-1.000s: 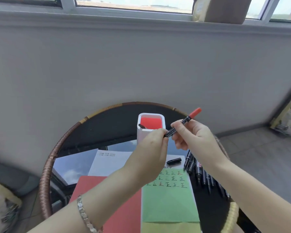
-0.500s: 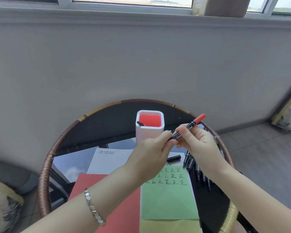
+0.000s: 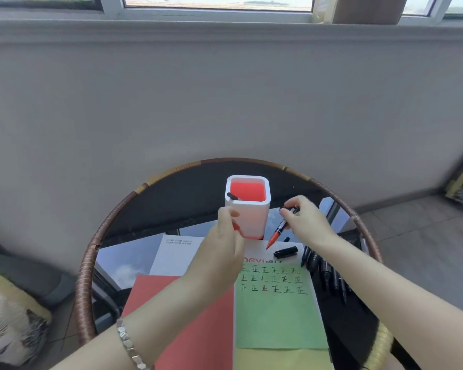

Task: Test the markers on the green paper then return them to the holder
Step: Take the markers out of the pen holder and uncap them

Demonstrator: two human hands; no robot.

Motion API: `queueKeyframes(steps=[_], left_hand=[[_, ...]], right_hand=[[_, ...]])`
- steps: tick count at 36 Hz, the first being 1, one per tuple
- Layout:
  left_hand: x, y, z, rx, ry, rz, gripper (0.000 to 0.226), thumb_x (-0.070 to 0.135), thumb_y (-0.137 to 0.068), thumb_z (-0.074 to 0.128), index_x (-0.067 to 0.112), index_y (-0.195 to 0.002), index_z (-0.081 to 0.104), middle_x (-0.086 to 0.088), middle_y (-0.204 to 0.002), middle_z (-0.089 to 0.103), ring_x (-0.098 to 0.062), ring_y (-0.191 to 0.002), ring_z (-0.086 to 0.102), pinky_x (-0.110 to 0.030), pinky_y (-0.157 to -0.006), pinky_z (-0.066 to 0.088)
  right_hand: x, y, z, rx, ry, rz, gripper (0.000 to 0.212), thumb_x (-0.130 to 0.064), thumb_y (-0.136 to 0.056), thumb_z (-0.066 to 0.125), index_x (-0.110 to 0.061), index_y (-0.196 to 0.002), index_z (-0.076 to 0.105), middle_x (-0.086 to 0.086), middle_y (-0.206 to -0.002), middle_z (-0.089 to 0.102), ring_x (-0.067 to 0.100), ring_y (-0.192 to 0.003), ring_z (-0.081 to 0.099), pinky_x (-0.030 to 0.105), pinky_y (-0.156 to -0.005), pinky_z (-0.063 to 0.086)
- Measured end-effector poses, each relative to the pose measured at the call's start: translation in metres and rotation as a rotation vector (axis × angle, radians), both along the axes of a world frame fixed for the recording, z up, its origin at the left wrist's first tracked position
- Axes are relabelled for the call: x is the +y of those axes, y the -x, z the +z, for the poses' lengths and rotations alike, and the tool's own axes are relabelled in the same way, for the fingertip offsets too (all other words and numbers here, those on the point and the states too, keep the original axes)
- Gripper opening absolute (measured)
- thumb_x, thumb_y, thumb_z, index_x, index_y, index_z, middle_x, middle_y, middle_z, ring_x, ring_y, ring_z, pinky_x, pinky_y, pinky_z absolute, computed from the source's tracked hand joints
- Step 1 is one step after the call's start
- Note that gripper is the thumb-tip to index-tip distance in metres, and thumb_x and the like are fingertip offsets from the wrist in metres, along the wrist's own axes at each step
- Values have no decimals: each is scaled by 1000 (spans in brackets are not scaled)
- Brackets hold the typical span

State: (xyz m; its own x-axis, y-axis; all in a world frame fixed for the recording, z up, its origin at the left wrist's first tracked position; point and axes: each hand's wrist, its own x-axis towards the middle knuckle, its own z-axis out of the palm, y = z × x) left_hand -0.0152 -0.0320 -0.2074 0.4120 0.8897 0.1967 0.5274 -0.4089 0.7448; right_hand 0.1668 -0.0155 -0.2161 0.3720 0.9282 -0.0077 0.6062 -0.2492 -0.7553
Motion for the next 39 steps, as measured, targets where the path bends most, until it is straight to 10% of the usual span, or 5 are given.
queueKeyframes(steps=[9, 15, 24, 31, 39], left_hand=[[4, 4, -20, 17, 91, 59, 3, 20, -93, 51, 17, -94, 50, 6, -96, 65, -10, -89, 59, -21, -75, 45], [10, -27, -29, 57, 48, 17, 9, 16, -91, 54, 11, -96, 60, 0, -98, 55, -15, -87, 53, -23, -76, 43], [15, -54, -40, 311, -209, -150, 14, 10, -92, 49, 2, -96, 60, -12, -97, 63, -28, -93, 52, -32, -72, 37], [19, -19, -39, 175, -326, -130, 26, 25, -89, 50, 3, -85, 65, -6, -82, 65, -27, -78, 58, -39, -63, 49], [21, 31, -13, -141, -41, 142, 19, 10, -88, 54, 26, -88, 64, 21, -87, 63, 12, -83, 55, -2, -70, 39]], right_hand=[[18, -4, -22, -471, 300, 66, 24, -25, -95, 41, -6, -99, 55, 10, -92, 62, 25, -78, 55, 28, -56, 37], [9, -18, -16, -457, 258, 54, 22, -27, -93, 44, -15, -107, 55, 5, -99, 63, 23, -82, 58, 27, -54, 38], [-13, -10, 13, -356, -134, 131, 21, -18, -91, 48, -14, -109, 58, -2, -84, 58, 16, -77, 53, 33, -69, 47], [-6, 17, 36, -441, -322, 362, 25, -20, -88, 57, -15, -113, 60, -16, -71, 39, 5, -65, 41, 24, -68, 39], [16, 55, 46, -614, -306, 431, 30, -35, -91, 51, -14, -108, 63, 3, -100, 57, 21, -96, 50, 29, -85, 34]])
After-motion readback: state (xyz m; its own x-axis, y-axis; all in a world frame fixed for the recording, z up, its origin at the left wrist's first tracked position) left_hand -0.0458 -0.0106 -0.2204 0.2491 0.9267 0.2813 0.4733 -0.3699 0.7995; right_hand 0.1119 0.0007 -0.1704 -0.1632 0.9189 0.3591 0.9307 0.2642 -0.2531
